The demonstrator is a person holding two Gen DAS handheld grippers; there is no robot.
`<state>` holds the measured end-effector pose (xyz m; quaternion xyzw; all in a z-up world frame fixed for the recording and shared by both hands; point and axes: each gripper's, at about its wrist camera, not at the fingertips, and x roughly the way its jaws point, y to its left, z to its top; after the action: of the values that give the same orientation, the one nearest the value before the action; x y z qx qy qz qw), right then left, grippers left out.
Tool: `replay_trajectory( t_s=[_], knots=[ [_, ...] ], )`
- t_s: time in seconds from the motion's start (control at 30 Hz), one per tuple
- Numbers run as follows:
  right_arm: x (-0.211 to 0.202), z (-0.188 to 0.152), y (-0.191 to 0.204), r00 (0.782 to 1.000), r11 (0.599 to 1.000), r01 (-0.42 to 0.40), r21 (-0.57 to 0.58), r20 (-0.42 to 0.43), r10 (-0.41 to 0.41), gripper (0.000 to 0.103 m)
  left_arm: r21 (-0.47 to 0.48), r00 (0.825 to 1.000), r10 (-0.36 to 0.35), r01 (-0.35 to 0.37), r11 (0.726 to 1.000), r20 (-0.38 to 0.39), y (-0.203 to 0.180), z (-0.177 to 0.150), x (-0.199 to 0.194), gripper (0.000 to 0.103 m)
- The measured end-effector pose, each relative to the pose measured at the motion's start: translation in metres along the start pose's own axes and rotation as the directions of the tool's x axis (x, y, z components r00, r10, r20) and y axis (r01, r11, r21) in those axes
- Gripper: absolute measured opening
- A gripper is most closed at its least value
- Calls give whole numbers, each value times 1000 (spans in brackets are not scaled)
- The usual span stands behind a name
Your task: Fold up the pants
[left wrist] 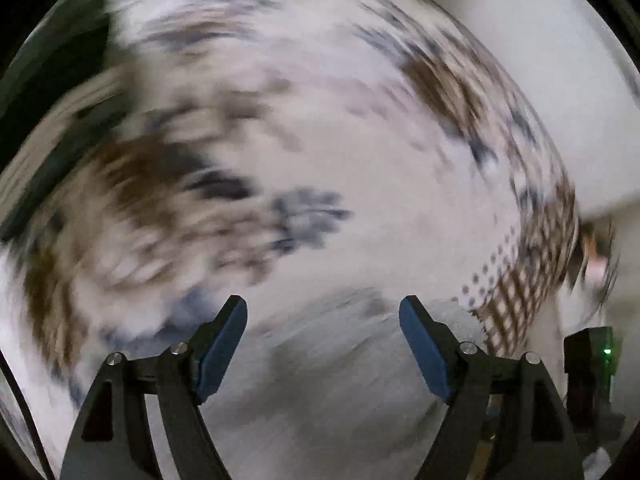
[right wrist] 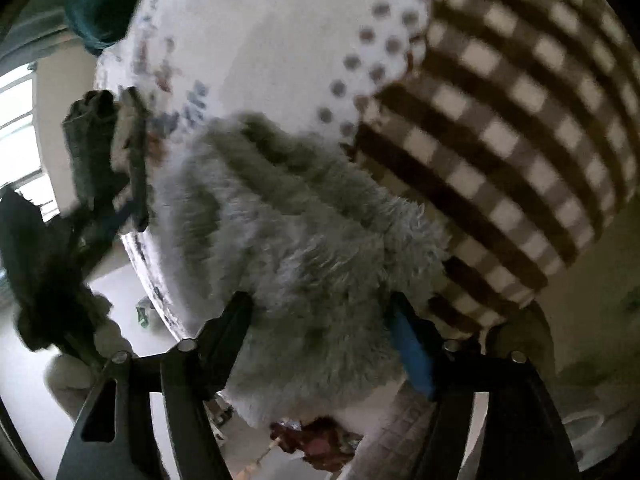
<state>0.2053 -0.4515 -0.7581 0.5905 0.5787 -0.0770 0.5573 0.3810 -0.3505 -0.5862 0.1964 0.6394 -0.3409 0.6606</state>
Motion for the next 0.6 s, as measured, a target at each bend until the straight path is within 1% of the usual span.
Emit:
replay_trajectory(
  t_s=[0.03,0.07,0.1,0.13,0.17,0.2,0.3,0.33,0.4,0.43,0.47,0.5,0.53,0.57,0.6],
  knots=[
    [6,5,2,1000,1000,21,2,1,-21,28,37,999,30,-29,999,-21,-9,3,12,77],
    [5,2,1,999,999,32,3,25,-32,27,79,997,59,-56,995,-41,-19,5,26,77],
    [0,0,3,998,1000,31,2,45,-31,20,109,995,83,-76,991,-63,-24,6,39,77],
    [-8,-5,4,997,999,44,-1,67,-44,17,123,992,105,-96,988,-73,-25,4,47,77],
    [-16,-10,3,995,999,44,-1,85,-44,16,123,990,114,-104,987,-79,-23,3,55,77],
    [-25,-16,3,994,999,44,-2,102,-43,15,106,991,107,-97,990,-86,-19,3,60,77],
    [-54,-33,-5,990,999,33,4,135,-33,14,22,991,69,-67,997,-111,0,0,70,79],
    [-59,-37,-9,989,999,41,3,143,-41,14,8,991,70,-70,998,-117,4,-1,73,79],
    [-52,-37,-18,990,997,70,16,120,-71,14,-18,991,64,-67,998,-120,10,-2,76,79],
    [-42,-34,-27,992,995,89,43,89,-93,16,-26,991,60,-64,998,-120,13,-3,74,79],
    [-33,-32,-34,994,994,94,52,50,-97,18,-37,992,50,-54,998,-114,16,-4,68,79],
    [-19,-27,-39,997,995,82,58,-13,-82,31,-50,994,41,-46,998,-101,19,-6,60,79],
    [-14,-24,-39,996,995,78,66,-41,-75,50,-63,996,32,-37,997,-86,22,-7,51,79],
    [-14,-23,-37,996,995,80,65,-51,-76,58,-84,998,14,-19,996,-60,26,-10,37,79],
    [-19,-22,-32,997,996,73,44,-42,-71,71,-108,1000,2,-5,994,-27,32,-13,21,79]
  ],
)
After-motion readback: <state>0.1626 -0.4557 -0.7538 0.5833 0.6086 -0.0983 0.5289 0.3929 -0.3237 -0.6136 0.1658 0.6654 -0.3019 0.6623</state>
